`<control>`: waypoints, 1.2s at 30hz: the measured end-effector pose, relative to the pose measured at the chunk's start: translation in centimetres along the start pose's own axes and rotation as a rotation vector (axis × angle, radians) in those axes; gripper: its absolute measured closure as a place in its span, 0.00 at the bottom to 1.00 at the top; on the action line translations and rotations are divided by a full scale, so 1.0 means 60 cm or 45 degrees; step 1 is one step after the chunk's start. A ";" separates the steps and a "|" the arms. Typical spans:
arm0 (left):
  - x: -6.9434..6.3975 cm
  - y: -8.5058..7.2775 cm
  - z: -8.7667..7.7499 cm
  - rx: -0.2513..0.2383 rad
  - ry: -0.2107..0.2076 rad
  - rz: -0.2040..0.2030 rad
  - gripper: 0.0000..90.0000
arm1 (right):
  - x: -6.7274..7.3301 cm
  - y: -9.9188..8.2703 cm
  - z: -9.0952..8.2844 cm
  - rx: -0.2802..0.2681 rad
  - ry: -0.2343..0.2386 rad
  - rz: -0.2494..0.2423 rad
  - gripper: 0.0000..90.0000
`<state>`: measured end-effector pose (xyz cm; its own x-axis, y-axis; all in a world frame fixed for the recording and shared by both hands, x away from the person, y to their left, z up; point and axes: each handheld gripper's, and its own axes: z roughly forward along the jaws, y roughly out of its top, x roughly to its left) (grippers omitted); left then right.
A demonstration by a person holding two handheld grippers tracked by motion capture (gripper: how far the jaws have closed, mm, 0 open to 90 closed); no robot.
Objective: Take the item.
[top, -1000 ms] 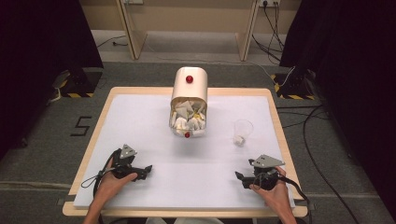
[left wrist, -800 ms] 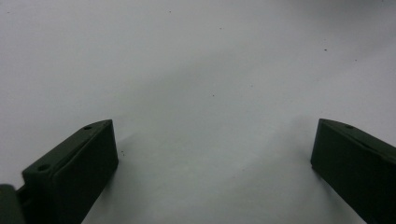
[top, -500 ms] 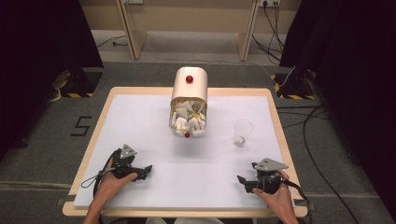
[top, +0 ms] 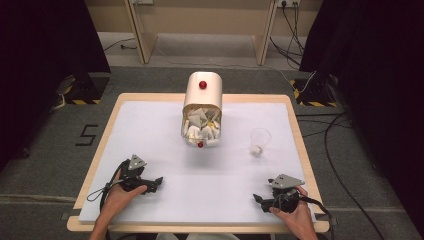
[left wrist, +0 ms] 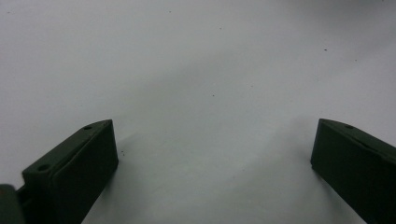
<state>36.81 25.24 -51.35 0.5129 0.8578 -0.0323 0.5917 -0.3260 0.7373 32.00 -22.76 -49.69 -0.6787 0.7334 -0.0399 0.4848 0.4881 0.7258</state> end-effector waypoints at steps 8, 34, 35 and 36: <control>0.000 0.000 0.000 0.000 0.001 0.003 0.00 | -0.003 -0.017 0.003 -0.046 0.034 0.021 0.22; 0.000 0.000 0.000 0.003 0.003 0.003 0.00 | 0.001 -0.029 0.001 -0.101 0.021 0.031 0.22; 0.000 0.000 0.000 0.002 0.003 0.004 0.00 | 0.001 -0.029 0.001 -0.101 0.022 0.032 0.22; 0.000 0.000 0.000 0.001 0.003 0.003 0.00 | 0.001 -0.029 0.002 -0.101 0.022 0.033 0.21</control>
